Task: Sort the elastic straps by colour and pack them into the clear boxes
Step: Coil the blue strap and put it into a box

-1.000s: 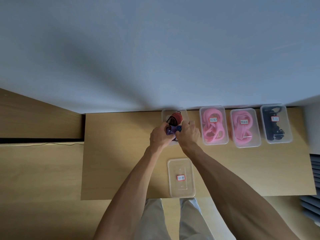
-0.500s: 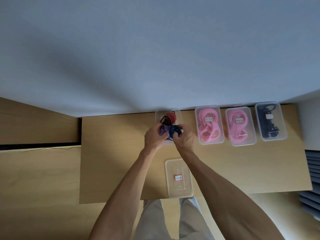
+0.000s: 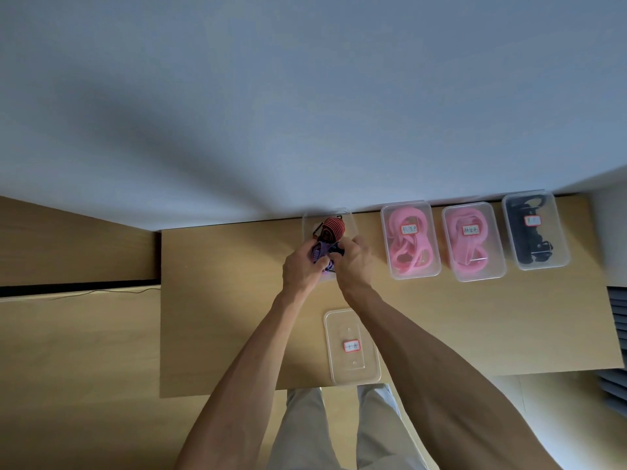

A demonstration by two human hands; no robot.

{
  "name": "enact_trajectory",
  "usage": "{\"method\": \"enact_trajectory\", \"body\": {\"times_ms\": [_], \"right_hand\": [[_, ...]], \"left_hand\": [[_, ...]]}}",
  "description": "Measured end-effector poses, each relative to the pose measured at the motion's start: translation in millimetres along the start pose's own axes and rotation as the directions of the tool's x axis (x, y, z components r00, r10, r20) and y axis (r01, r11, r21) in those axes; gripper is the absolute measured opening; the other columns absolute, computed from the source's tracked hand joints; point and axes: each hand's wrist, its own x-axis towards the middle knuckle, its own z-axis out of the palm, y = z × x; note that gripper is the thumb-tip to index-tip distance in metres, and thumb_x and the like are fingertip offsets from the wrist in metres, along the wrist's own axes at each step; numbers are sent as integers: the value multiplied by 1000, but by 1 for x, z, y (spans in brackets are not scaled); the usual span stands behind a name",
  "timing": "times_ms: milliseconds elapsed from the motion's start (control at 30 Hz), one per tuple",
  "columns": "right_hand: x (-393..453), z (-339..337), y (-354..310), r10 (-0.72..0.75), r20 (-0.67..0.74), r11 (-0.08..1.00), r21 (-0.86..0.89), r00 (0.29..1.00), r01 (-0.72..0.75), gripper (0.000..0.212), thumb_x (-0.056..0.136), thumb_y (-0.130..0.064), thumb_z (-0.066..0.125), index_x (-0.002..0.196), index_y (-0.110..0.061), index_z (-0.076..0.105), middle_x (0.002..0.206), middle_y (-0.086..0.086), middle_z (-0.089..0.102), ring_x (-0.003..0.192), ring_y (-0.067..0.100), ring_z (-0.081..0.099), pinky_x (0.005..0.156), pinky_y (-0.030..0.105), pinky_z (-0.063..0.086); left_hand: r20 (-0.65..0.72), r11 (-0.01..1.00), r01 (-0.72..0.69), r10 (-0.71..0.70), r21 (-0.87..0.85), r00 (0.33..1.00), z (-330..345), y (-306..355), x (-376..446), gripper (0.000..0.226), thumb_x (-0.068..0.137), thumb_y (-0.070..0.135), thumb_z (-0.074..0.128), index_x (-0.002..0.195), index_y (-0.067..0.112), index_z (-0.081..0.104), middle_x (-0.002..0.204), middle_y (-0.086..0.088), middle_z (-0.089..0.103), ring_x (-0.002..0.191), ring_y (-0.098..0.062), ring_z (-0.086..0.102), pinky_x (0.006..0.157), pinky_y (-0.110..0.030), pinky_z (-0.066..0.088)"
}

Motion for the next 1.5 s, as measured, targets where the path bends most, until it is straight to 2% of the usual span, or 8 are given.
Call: {"method": "enact_trajectory", "body": {"times_ms": [167, 333, 467, 600, 933, 1133, 1300, 1500], "right_hand": [[-11, 0, 3, -61, -86, 994, 90, 994, 69, 26, 80, 7, 54, 99, 3, 70, 92, 20, 60, 80, 37, 56, 66, 40, 44], [-8, 8, 6, 24, -191, 989, 145, 981, 4, 24, 79, 14, 56, 97, 8, 71, 100, 24, 58, 91, 38, 54, 76, 41, 44], [-6, 14, 7, 100, -203, 981, 186, 974, -62, 20, 84, 6, 60, 100, 4, 72, 105, 21, 54, 98, 34, 48, 82, 34, 38], [3, 12, 7, 102, -121, 987, 137, 987, -85, 18, 83, 3, 61, 96, 3, 73, 94, 19, 61, 86, 33, 53, 67, 34, 34], [7, 16, -1, 29, -120, 993, 119, 992, -14, 10, 84, -3, 63, 82, 6, 64, 95, 19, 57, 79, 32, 49, 65, 35, 35], [-4, 6, 1, -155, -69, 981, -132, 986, 145, 20, 80, 1, 60, 100, 3, 67, 103, 18, 69, 96, 38, 53, 78, 43, 39], [8, 0, -7, -97, 37, 950, -294, 995, 103, 20, 81, 6, 49, 94, 1, 63, 96, 18, 66, 96, 35, 54, 71, 37, 31], [8, 5, -1, -53, 64, 946, -315, 997, 70, 18, 84, 3, 49, 95, 2, 63, 101, 19, 64, 98, 35, 53, 67, 34, 23]], "left_hand": [[-87, 998, -36, 41, 60, 995, 3, 1, -6, 47, 87, 24, 65, 133, 25, 55, 105, -4, 74, 97, -34, 66, 79, -37, 53], [-170, 993, 99, -87, 61, 982, 8, 1, -5, 72, 83, 31, 72, 141, 12, 34, 97, -17, 72, 92, -42, 66, 76, -40, 52], [-138, 993, 105, -96, 57, 986, 6, -1, -1, 53, 81, 33, 75, 123, 9, 53, 95, -12, 72, 90, -38, 65, 69, -33, 46], [-136, 995, 82, -74, 59, 988, 6, -1, 1, 42, 79, 33, 75, 112, 12, 59, 91, -7, 72, 85, -34, 65, 65, -28, 38], [-148, 997, 52, -45, 48, 988, 8, -5, 4, 43, 82, 37, 73, 116, 16, 58, 94, -7, 73, 88, -35, 66, 64, -31, 40], [-91, 996, 50, -56, -68, 994, 4, -5, 0, 40, 82, 27, 73, 119, 20, 58, 90, 4, 70, 85, -26, 66, 67, -29, 45], [-123, 968, 83, -115, -236, 986, 9, -4, -2, 48, 82, 19, 76, 127, 21, 60, 104, 5, 71, 89, -13, 64, 75, -15, 45], [-134, 976, 97, -125, -195, 983, 11, -2, -4, 46, 83, 17, 73, 126, 17, 59, 104, -2, 72, 88, -20, 64, 76, -26, 47]]}}
